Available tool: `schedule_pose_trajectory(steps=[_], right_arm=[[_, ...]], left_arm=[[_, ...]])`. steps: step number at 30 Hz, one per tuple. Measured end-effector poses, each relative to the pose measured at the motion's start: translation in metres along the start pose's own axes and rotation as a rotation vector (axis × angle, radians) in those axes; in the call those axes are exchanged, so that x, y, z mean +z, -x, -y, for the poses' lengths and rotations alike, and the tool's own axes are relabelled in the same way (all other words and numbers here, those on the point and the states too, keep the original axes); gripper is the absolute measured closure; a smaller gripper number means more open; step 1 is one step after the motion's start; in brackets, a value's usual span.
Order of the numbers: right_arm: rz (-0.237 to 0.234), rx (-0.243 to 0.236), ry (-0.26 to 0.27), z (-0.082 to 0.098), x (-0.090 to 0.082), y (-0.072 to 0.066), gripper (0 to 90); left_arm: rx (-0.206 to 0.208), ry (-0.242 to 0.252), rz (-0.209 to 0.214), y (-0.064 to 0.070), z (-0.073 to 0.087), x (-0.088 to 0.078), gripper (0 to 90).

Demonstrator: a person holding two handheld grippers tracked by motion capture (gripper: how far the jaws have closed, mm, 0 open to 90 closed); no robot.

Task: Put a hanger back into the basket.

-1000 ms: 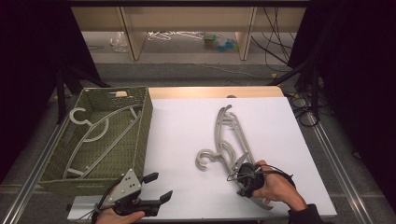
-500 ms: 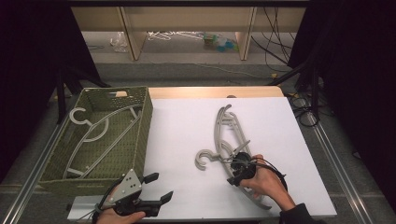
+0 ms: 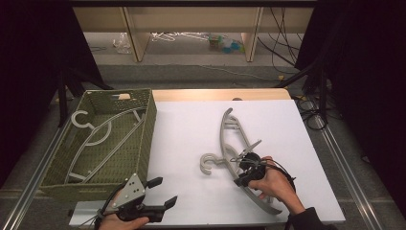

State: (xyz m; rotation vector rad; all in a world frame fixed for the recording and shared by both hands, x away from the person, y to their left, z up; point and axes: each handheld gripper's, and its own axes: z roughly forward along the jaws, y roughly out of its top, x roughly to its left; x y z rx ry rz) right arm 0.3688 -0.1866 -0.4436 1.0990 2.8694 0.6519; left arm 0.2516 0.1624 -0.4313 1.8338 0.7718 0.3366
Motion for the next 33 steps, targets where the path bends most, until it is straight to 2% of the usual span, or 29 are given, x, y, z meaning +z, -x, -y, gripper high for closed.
schedule_pose_trajectory(steps=[3, 6, 7, 8, 9, 10, 12, 14, 15, 16, 18, 19, 20, 21, 22, 24, 25, 27, 28, 29, 30, 31, 32, 33], right_arm=[[-0.007, -0.025, 0.02, 0.002, -0.009, 0.002, 74.8], [-0.06, -0.075, 0.057, 0.006, -0.02, 0.006, 76.9], [-0.06, -0.075, 0.057, 0.006, -0.02, 0.006, 76.9], [-0.075, -0.114, 0.066, 0.009, -0.028, 0.009, 79.5], [-0.075, -0.114, 0.066, 0.009, -0.028, 0.009, 79.5], [-0.076, -0.147, 0.085, 0.011, -0.034, 0.01, 81.1], [-0.094, -0.154, 0.097, 0.011, -0.037, 0.01, 81.0], [-0.13, -0.189, 0.107, 0.011, -0.042, 0.006, 81.8], [-0.122, -0.198, 0.101, 0.012, -0.044, 0.005, 81.9], [-0.124, -0.21, 0.096, 0.012, -0.046, 0.004, 81.8], [-0.145, -0.228, 0.105, 0.013, -0.05, 0.003, 81.9], [-0.164, -0.253, 0.118, 0.014, -0.054, 0.001, 81.9], [-0.164, -0.253, 0.118, 0.014, -0.054, 0.001, 81.9], [-0.173, -0.256, 0.113, 0.015, -0.055, -0.001, 81.9], [-0.191, -0.288, 0.118, 0.015, -0.056, -0.005, 81.9], [-0.219, -0.323, 0.104, 0.015, -0.055, -0.008, 81.9], [-0.219, -0.323, 0.104, 0.015, -0.055, -0.008, 81.9], [-0.232, -0.342, 0.106, 0.014, -0.055, -0.014, 81.9], [-0.228, -0.363, 0.1, 0.013, -0.056, -0.019, 81.9], [-0.228, -0.363, 0.1, 0.013, -0.056, -0.019, 81.9], [-0.226, -0.373, 0.098, 0.013, -0.056, -0.022, 81.9], [-0.229, -0.38, 0.092, 0.013, -0.057, -0.025, 81.9], [-0.242, -0.405, 0.085, 0.012, -0.058, -0.03, 81.9], [-0.242, -0.405, 0.085, 0.012, -0.058, -0.03, 81.9]], left_arm=[[0.003, -0.011, -0.022, 0.0, 0.0, 0.0, 24.0], [0.023, -0.011, -0.034, 0.0, 0.0, 0.002, 24.1], [0.023, -0.011, -0.034, 0.0, 0.0, 0.002, 24.1], [0.026, -0.01, -0.037, 0.0, -0.001, 0.003, 24.1], [0.024, 0.002, -0.032, -0.001, -0.001, 0.005, 24.1], [0.032, -0.006, -0.043, -0.002, -0.003, 0.007, 24.1], [0.042, 0.0, -0.049, -0.003, -0.004, 0.008, 24.1], [0.055, -0.002, -0.064, -0.004, -0.007, 0.011, 24.2], [0.06, 0.001, -0.058, -0.005, -0.007, 0.013, 24.5], [0.079, -0.01, -0.072, -0.005, -0.008, 0.016, 25.2], [0.118, -0.016, -0.077, -0.004, -0.011, 0.021, 25.5], [0.144, -0.017, -0.074, -0.005, -0.012, 0.023, 26.9], [0.182, -0.011, -0.071, -0.006, -0.015, 0.027, 26.9], [0.191, -0.018, -0.069, -0.005, -0.016, 0.031, 27.6], [0.22, -0.035, -0.039, -0.004, -0.019, 0.041, 29.1], [0.251, -0.05, -0.03, -0.002, -0.022, 0.049, 29.3], [0.251, -0.05, -0.03, -0.002, -0.022, 0.049, 29.3], [0.28, -0.064, -0.009, -0.001, -0.024, 0.057, 29.4], [0.311, -0.1, 0.025, 0.0, -0.025, 0.065, 26.8], [0.311, -0.1, 0.025, 0.0, -0.025, 0.065, 25.7], [0.344, -0.113, 0.02, 0.002, -0.025, 0.068, 25.7], [0.393, -0.121, 0.019, 0.002, -0.025, 0.07, 26.1], [0.421, -0.132, 0.027, 0.002, -0.025, 0.072, 26.2], [0.418, -0.125, 0.032, 0.003, -0.025, 0.074, 26.2]])
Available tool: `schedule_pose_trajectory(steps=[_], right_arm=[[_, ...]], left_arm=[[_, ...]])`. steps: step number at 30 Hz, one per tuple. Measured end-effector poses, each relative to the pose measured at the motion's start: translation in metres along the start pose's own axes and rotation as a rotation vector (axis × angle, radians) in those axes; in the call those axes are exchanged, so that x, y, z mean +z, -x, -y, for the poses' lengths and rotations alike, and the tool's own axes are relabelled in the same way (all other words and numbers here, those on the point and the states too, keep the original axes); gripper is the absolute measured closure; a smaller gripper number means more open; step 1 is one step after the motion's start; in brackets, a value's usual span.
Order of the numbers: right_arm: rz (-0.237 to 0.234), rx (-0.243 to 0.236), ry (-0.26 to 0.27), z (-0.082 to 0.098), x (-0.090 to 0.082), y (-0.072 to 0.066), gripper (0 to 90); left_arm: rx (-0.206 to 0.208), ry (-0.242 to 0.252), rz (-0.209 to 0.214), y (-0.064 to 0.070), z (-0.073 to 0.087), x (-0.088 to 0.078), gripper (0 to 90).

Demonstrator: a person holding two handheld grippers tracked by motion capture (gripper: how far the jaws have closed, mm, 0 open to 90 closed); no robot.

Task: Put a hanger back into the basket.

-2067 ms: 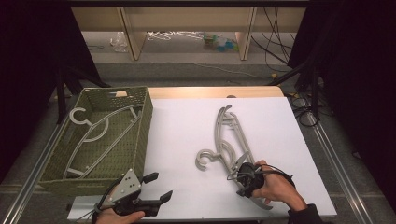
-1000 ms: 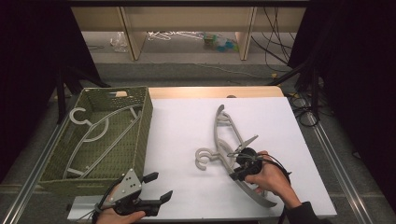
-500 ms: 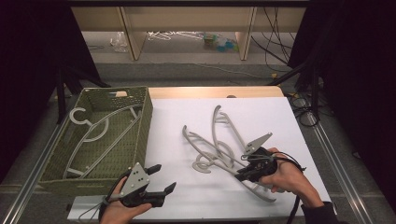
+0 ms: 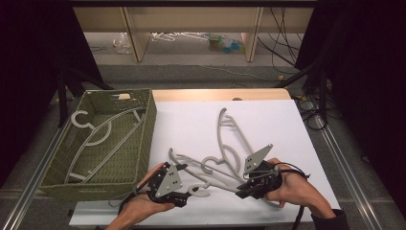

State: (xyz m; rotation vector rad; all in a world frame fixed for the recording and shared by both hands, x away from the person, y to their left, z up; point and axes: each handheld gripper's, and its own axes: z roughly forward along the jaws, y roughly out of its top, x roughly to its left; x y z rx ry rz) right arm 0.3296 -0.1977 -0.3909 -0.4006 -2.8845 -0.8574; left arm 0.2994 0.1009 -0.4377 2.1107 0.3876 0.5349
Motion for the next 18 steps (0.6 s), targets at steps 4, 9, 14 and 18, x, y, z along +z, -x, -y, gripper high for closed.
schedule_pose_trajectory(steps=[4, 9, 14, 18], right_arm=[[-0.014, -0.026, -0.004, -0.003, -0.001, -0.006, 81.9], [-0.031, -0.051, -0.002, -0.004, -0.001, -0.009, 81.9], [-0.032, -0.063, -0.001, -0.003, -0.002, -0.008, 81.7], [-0.03, -0.052, 0.005, -0.001, -0.002, -0.006, 80.8]], left_arm=[[0.041, -0.02, 0.06, -0.005, 0.001, 0.007, 33.2], [0.098, -0.032, 0.122, -0.008, 0.003, 0.015, 39.6], [0.155, -0.057, 0.172, -0.007, 0.0, 0.017, 60.2], [0.213, -0.073, 0.172, -0.008, -0.002, 0.015, 63.6]])
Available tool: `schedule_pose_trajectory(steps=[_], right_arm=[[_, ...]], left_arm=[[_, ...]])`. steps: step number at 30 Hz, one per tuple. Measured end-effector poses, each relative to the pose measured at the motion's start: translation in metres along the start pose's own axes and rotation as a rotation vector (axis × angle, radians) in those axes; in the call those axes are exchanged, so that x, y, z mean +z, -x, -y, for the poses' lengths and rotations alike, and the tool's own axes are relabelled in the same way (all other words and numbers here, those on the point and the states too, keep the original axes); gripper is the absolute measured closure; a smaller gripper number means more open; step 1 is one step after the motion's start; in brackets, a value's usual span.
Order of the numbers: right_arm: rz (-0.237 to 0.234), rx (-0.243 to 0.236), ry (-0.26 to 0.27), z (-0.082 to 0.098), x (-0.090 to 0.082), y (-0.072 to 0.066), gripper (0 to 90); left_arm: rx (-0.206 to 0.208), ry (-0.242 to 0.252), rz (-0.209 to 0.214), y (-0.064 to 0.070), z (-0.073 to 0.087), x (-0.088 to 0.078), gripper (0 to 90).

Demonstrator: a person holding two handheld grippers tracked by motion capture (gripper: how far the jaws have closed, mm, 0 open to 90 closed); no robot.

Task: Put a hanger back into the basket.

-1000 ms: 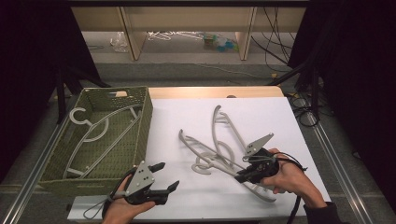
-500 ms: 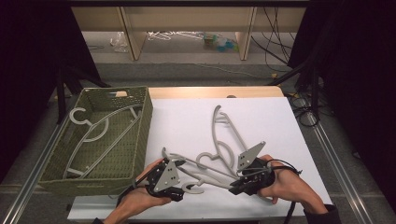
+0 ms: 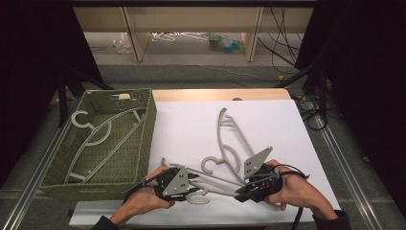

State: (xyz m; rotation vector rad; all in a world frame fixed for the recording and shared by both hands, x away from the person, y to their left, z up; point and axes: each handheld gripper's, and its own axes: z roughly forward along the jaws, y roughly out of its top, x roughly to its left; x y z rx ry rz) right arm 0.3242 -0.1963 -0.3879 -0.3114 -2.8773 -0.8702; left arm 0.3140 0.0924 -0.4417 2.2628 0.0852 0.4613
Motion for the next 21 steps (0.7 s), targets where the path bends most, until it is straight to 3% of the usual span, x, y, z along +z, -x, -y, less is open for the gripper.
schedule_pose_trajectory(steps=[4, 6, 10, 12, 14, 15, 16, 17, 18, 21], right_arm=[[0.049, 0.005, 0.018, 0.001, -0.004, 0.003, 76.7], [0.107, 0.028, 0.036, 0.001, -0.007, 0.003, 68.4], [0.141, 0.028, 0.045, 0.001, -0.009, 0.004, 62.2], [0.174, 0.045, 0.053, -0.001, -0.01, 0.005, 55.9], [0.198, 0.076, 0.076, -0.001, -0.012, 0.006, 46.4], [0.237, 0.125, 0.114, -0.002, -0.017, 0.007, 42.1], [0.244, 0.128, 0.13, -0.002, -0.019, 0.008, 40.6], [0.261, 0.156, 0.146, -0.002, -0.021, 0.006, 40.2], [0.265, 0.159, 0.158, -0.002, -0.024, 0.006, 38.6], [0.296, 0.18, 0.2, -0.003, -0.032, 0.004, 36.6]], left_arm=[[0.058, -0.003, 0.004, -0.002, -0.006, -0.003, 68.8], [0.069, 0.007, 0.014, -0.003, -0.011, -0.005, 71.9], [0.081, 0.007, 0.008, -0.004, -0.015, -0.007, 74.5], [0.032, 0.009, 0.021, -0.005, -0.018, -0.008, 76.0], [0.017, -0.006, 0.017, -0.007, -0.019, -0.007, 77.0], [-0.026, -0.011, 0.021, -0.009, -0.019, -0.006, 77.6], [-0.026, -0.011, 0.021, -0.009, -0.019, -0.006, 77.8], [-0.067, -0.009, 0.019, -0.01, -0.019, -0.005, 78.5], [-0.148, -0.028, 0.002, -0.014, -0.018, -0.006, 79.0], [-0.308, -0.016, -0.03, -0.025, -0.013, -0.009, 79.1]])
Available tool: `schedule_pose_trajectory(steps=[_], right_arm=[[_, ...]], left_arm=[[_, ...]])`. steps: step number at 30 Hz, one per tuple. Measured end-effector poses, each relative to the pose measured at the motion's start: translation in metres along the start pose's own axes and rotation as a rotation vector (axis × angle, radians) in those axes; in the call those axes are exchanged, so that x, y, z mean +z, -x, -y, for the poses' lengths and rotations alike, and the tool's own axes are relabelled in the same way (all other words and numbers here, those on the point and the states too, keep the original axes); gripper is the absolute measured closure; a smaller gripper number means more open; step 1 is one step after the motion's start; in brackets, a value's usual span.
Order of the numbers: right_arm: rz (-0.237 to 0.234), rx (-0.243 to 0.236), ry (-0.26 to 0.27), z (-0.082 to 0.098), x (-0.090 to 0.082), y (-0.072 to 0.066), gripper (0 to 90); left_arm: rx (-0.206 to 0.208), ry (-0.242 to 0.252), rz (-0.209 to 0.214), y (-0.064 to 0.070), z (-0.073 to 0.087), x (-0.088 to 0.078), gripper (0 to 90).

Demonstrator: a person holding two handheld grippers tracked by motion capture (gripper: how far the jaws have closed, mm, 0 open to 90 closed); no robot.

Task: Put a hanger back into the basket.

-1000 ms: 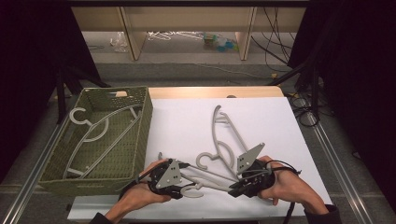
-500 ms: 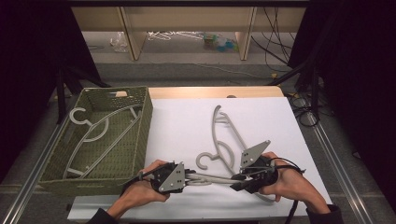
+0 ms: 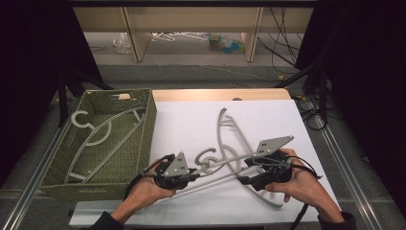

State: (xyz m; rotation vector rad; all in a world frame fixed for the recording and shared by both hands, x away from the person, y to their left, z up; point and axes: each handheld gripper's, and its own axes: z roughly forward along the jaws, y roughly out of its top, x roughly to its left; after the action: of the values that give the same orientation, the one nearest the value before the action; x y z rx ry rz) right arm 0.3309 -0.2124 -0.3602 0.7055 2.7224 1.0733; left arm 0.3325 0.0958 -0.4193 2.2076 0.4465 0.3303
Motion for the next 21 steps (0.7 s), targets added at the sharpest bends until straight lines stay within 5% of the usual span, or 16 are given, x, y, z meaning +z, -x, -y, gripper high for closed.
schedule_pose_trajectory(steps=[2, 3, 5, 11, 18, 21], right_arm=[[0.006, 0.01, 0.016, -0.001, -0.003, -0.001, 36.0], [0.01, 0.017, 0.026, -0.001, -0.003, -0.001, 35.6], [-0.005, 0.035, 0.034, 0.0, -0.001, -0.003, 34.9], [0.007, 0.053, 0.035, 0.007, 0.012, -0.007, 31.0], [0.048, 0.09, 0.043, 0.03, 0.026, -0.008, 27.1], [0.045, 0.113, 0.025, 0.037, 0.029, -0.006, 27.1]], left_arm=[[-0.039, 0.003, -0.003, -0.003, 0.001, -0.002, 79.1], [-0.132, 0.03, 0.003, -0.007, 0.002, -0.004, 79.1], [-0.198, 0.053, 0.014, -0.01, 0.004, -0.007, 79.1], [-0.312, 0.109, 0.018, -0.015, 0.007, -0.011, 79.1], [-0.447, 0.207, 0.019, -0.024, 0.004, -0.035, 79.1], [-0.469, 0.223, 0.02, -0.025, 0.002, -0.043, 79.0]])
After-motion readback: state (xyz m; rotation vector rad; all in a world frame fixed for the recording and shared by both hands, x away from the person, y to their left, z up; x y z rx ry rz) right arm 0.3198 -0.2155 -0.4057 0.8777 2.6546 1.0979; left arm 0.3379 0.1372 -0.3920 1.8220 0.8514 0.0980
